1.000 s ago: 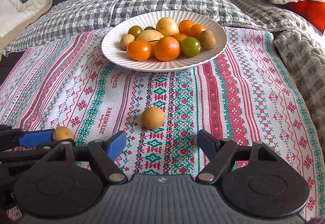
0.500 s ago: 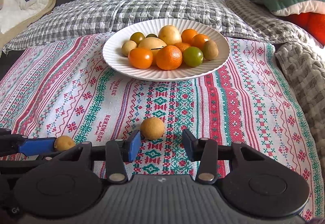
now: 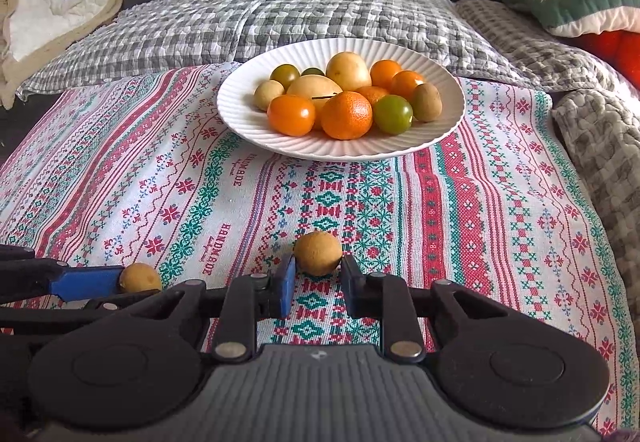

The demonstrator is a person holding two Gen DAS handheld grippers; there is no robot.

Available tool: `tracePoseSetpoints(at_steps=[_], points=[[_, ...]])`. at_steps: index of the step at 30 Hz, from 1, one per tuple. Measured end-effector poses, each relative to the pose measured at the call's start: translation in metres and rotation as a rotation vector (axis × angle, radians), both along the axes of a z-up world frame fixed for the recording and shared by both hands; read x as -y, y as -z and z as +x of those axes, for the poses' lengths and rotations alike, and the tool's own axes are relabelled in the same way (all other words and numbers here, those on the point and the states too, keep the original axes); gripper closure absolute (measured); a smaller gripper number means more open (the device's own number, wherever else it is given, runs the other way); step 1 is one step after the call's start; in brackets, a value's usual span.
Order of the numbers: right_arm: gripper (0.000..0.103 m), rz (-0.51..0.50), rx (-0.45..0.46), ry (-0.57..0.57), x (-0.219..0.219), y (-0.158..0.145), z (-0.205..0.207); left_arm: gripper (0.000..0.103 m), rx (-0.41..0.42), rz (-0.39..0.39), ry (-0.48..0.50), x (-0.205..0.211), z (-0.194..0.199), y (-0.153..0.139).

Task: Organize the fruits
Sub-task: 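Carry both tan fruits into the white bowl and open both tools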

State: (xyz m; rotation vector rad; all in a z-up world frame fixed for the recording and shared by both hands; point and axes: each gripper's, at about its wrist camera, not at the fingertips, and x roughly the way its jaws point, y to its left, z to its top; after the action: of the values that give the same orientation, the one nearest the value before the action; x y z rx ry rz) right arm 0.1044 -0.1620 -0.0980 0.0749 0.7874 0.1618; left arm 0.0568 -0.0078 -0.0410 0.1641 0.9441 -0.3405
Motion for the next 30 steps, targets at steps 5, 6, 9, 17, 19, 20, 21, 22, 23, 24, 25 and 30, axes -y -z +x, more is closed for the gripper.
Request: tracePoseSetpoints(at_steps=[5,6,9,17,19,20,21,22,23,24,25,30], points=[[0.082,0.008,-0.002,0.001,0.008,-0.003,-0.005,0.082,0.01,-0.018,0.011,0.0,-0.002,-0.002],[0.081,0.012,-0.001,0.002,0.011,-0.004,-0.006,0.082,0.012,-0.021,0.014,0.0,-0.002,-0.003],[0.081,0.023,0.008,0.014,0.019,-0.009,-0.01,0.082,0.017,-0.035,0.014,0.0,-0.003,-0.006],[0.081,0.087,0.03,0.04,0.041,-0.02,-0.018,0.082,0.044,-0.064,0.077,0.008,-0.007,-0.01],[0.081,0.089,0.037,0.04,0.045,-0.022,-0.021,0.082,0.051,-0.072,0.093,0.009,-0.007,-0.012],[0.081,0.09,0.04,0.038,0.048,-0.024,-0.022,0.082,0.055,-0.074,0.095,0.009,-0.006,-0.012],[0.081,0.09,0.043,0.038,0.049,-0.025,-0.023,0.082,0.057,-0.078,0.096,0.009,-0.005,-0.013],[0.081,0.092,0.045,0.037,0.052,-0.025,-0.024,0.082,0.057,-0.085,0.096,0.009,-0.003,-0.014],[0.081,0.096,0.046,0.037,0.055,-0.026,-0.024,0.082,0.056,-0.094,0.095,0.008,-0.001,-0.016],[0.081,0.102,0.047,0.037,0.057,-0.027,-0.024,0.082,0.056,-0.107,0.093,0.007,0.001,-0.017],[0.081,0.107,0.05,0.037,0.06,-0.028,-0.023,0.082,0.057,-0.116,0.092,0.007,0.003,-0.018],[0.081,0.158,0.068,0.067,0.073,-0.034,-0.01,0.082,0.092,-0.141,0.095,0.007,0.018,-0.027]])
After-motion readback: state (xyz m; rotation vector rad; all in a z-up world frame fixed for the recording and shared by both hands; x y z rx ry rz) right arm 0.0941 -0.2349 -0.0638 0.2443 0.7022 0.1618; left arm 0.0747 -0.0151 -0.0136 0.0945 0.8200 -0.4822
